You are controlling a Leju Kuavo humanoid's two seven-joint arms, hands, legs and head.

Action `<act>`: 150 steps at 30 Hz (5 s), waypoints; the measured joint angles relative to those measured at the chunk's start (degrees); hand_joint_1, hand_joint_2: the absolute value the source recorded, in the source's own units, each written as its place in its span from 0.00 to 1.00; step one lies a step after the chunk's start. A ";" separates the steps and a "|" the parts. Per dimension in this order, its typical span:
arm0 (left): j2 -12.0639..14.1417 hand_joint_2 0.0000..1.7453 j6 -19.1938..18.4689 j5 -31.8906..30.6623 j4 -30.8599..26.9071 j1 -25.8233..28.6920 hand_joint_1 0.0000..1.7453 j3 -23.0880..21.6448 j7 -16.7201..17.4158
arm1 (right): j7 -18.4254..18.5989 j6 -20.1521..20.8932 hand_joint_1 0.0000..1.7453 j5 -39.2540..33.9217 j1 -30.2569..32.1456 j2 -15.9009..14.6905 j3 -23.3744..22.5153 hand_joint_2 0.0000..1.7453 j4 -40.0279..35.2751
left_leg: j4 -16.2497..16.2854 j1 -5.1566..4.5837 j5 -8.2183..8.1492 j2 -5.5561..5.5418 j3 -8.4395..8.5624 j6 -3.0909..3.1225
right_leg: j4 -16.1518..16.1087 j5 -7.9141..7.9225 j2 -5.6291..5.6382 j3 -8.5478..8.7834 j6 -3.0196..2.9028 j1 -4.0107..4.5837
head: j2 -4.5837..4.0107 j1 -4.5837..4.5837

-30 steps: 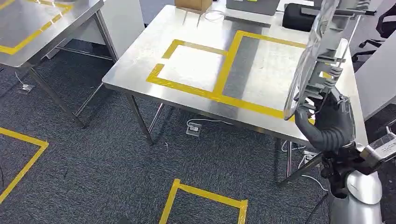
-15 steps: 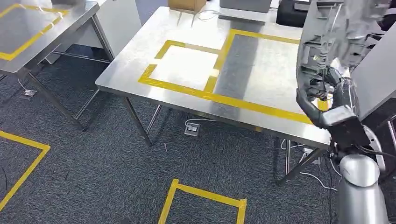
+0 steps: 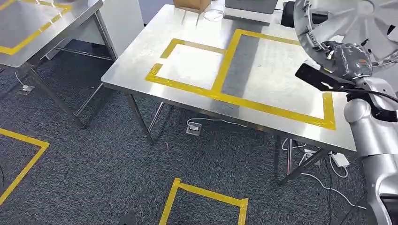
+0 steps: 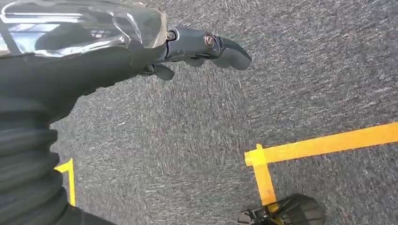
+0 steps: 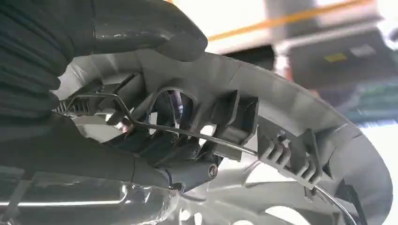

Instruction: Take the parts from the cabinet and place them on the table.

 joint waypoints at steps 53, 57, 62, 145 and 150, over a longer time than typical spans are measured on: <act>-1.14 1.00 3.12 12.15 0.44 -0.36 0.00 2.49 -5.66 | -12.42 1.47 1.00 -1.03 -6.42 13.44 16.50 1.00 17.84 | 1.26 -0.48 -0.23 0.06 -1.67 -1.13 | -10.88 4.32 0.50 4.14 -1.85 0.76 | 0.00 -0.22; -1.20 1.00 2.75 13.09 0.44 -0.64 0.00 2.58 -6.27 | -14.58 5.16 1.00 -2.94 -6.41 15.39 17.37 1.00 17.98 | 0.10 -0.07 0.67 0.35 -1.21 -0.15 | 0.31 -0.95 0.26 -1.38 -2.80 0.73 | 0.00 0.00; -1.35 1.00 2.93 14.53 0.52 -0.18 0.00 2.67 -6.62 | -14.80 6.43 1.00 -4.42 -5.15 16.68 18.68 1.00 19.09 | 0.55 0.04 0.40 -0.23 -1.35 -0.42 | -0.84 0.83 0.08 -0.32 -0.88 0.26 | 0.00 0.02; 1.12 1.00 1.16 22.90 1.46 0.24 0.00 -2.71 -5.31 | -7.10 9.44 0.00 -7.28 -5.94 15.34 21.83 0.00 25.87 | 0.97 -0.11 1.32 0.03 -3.35 -1.57 | -11.48 2.90 0.64 5.36 -1.92 0.75 | 0.00 -0.42; 1.27 0.00 1.18 23.42 1.48 0.14 0.00 -3.23 -5.44 | -7.06 9.66 0.00 -7.30 -6.30 14.97 21.76 0.00 25.93 | -0.34 0.18 1.82 0.04 -2.40 -0.58 | 0.61 -2.41 0.40 -0.67 -2.90 0.75 | 0.00 -0.02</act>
